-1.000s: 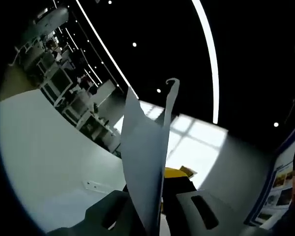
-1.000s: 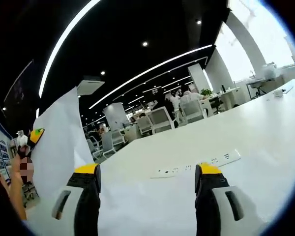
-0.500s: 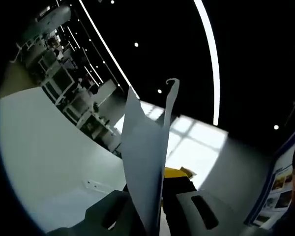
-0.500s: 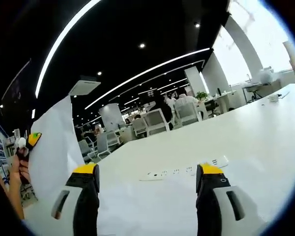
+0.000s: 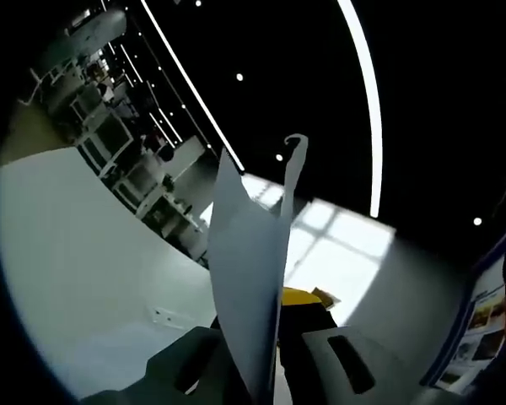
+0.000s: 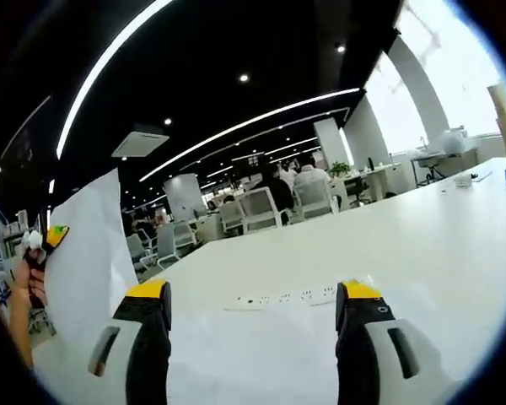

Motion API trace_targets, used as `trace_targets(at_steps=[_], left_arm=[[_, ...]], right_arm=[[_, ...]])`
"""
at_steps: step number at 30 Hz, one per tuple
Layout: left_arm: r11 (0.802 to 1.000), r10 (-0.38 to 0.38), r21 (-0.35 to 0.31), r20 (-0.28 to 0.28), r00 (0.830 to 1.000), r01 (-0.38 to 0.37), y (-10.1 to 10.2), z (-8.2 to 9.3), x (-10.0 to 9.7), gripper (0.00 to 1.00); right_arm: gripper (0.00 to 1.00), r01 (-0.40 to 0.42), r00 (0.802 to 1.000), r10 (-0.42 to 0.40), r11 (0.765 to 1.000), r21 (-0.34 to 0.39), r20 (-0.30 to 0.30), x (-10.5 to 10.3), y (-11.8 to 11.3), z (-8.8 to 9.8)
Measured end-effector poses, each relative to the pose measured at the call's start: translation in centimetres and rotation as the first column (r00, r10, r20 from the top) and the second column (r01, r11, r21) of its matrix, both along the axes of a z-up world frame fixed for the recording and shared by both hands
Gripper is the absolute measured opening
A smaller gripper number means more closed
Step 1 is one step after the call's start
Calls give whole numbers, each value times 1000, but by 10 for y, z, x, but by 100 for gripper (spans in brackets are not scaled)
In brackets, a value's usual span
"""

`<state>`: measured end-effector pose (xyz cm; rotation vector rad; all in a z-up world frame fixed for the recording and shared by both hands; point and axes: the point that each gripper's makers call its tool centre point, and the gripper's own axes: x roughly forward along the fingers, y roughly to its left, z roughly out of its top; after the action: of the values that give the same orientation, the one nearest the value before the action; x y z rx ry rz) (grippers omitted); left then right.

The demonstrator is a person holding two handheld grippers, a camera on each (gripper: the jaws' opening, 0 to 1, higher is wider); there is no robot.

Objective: Organize the stack of printing papers by aligning and flattening the scattered papers on the table

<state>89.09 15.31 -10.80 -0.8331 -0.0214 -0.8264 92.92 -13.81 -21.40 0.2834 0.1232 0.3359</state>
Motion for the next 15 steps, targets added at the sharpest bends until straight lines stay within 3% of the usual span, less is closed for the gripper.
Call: trace_targets(at_steps=[9,15], left_arm=[[1000,14,13,19,1000,-14,0,4,-4,6],[1000,14,13,9,1000,-14,-1,0,-1,6]], right_arm=[[75,6,1000,-6,999,-37,13,-3,-11,7],[75,50,999,-50,997,-61,7,-7,-38,9]])
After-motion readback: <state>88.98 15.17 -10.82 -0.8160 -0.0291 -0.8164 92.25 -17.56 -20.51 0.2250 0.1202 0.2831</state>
